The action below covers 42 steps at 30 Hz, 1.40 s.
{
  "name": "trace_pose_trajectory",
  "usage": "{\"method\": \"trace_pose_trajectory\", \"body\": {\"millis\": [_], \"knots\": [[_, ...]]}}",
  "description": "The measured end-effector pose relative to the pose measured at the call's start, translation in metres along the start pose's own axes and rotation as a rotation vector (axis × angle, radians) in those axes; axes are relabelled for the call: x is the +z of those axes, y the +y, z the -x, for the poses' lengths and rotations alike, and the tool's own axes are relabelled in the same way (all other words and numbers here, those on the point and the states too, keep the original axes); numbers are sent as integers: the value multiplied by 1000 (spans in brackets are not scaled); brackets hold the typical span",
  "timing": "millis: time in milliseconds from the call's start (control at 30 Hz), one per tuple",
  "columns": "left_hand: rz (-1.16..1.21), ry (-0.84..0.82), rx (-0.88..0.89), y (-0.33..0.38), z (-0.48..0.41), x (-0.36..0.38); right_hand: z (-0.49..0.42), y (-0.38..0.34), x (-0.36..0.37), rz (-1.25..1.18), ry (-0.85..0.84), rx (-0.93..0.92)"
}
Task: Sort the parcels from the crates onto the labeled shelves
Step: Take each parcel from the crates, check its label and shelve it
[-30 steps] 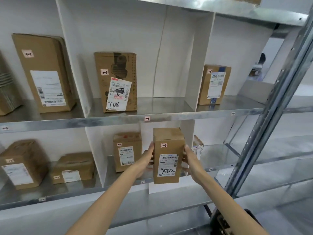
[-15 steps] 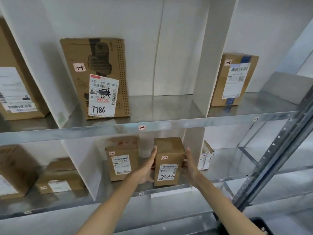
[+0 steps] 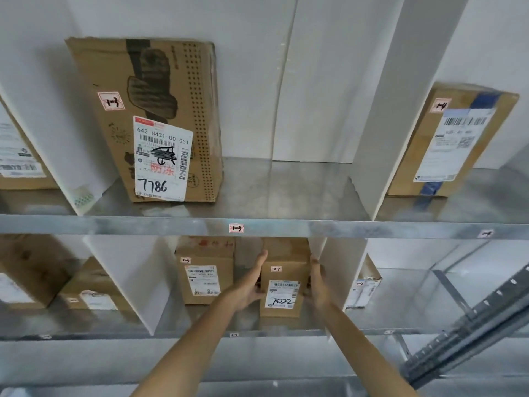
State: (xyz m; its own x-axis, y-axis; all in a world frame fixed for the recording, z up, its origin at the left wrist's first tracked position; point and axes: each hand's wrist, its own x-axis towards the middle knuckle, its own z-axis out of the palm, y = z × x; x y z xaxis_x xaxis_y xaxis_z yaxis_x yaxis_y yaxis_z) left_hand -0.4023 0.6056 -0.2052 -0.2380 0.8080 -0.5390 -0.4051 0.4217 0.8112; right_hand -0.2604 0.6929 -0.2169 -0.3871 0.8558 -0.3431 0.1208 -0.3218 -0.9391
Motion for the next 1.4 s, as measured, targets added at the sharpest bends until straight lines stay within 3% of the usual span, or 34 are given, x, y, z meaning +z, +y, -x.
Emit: {"method": "trace_pose_trajectory", "body": {"millis": [300,567,700,900,1067,1267,1400], "knots": [[22,93,70,11,-29,10,-31,-10,-3,-3,3,57],[-84,171,80,10,-25,12,-28,-7,-6,34,-49,-9],[-42,162,98,10,-18,11,-27,2,-16,-23,-52,86],[-20,194,100,-15,0,7,-21,33,-35,108,12,226],[-119,280,174,-40,10,11,2,46,-35,267,-108,278],[-61,411,236,-59,35,2,20,41,-2,383,-322,297],[17,528,368,-72,72,-24,42,39,41,432,-463,260]]}}
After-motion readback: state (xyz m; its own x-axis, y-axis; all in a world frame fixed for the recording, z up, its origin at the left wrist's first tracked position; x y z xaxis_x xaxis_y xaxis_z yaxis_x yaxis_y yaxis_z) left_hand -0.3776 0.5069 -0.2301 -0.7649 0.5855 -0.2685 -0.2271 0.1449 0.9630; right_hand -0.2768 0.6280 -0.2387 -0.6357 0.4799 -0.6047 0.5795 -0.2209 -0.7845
